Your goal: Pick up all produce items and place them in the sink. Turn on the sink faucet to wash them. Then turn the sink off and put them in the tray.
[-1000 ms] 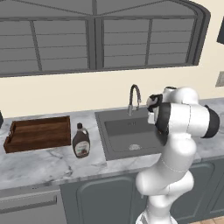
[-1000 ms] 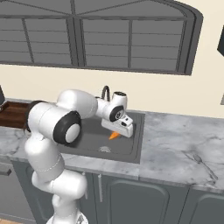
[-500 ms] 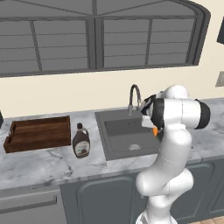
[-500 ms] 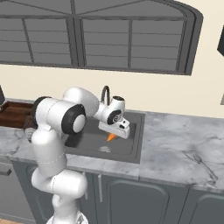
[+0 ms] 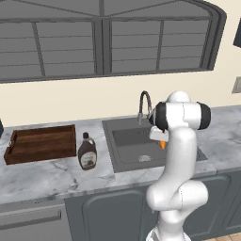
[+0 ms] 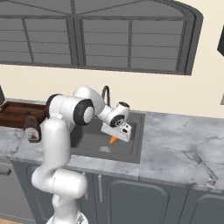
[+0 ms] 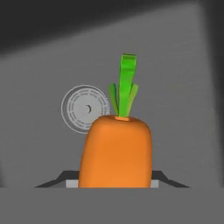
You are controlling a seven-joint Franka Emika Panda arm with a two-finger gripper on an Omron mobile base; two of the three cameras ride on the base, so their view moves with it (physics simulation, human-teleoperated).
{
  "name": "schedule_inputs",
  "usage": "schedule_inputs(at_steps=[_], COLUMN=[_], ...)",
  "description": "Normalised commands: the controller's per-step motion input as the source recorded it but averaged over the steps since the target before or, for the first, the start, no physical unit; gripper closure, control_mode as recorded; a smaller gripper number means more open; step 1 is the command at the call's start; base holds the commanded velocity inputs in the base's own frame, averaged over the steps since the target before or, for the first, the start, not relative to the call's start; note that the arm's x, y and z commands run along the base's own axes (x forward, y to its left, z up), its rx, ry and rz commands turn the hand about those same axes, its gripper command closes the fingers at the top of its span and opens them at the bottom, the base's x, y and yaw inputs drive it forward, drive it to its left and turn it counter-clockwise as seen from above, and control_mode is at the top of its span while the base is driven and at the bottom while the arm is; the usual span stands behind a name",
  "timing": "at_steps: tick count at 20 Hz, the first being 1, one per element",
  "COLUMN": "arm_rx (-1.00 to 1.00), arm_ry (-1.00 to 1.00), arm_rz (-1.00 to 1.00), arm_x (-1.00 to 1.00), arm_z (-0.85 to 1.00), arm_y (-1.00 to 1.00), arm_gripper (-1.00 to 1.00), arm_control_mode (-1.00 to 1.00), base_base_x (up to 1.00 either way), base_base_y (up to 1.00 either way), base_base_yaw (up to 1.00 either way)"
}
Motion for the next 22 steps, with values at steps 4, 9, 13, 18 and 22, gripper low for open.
schedule_inputs(at_steps=[4, 9, 13, 18, 22], arm_rx=[0.05, 0.02, 0.01, 0.0, 0.0], arm_ry=[0.09, 0.01, 0.0, -0.02, -0.13], arm_rz=[0.0, 0.0, 0.0, 0.0, 0.0], arm_x=[0.51, 0.42, 0.27, 0.28, 0.28], arm_z=[-0.41, -0.44, -0.43, -0.42, -0.4], arm_y=[0.01, 0.0, 0.0, 0.0, 0.0], arm_gripper=[1.0, 1.0, 1.0, 1.0, 1.0], arm_control_mode=[-1.0, -1.0, -1.0, -1.0, -1.0], base_base_x=[0.0, 0.0, 0.0, 0.0, 0.0], base_base_y=[0.0, 0.0, 0.0, 0.0, 0.0], base_base_yaw=[0.0, 0.0, 0.0, 0.0, 0.0])
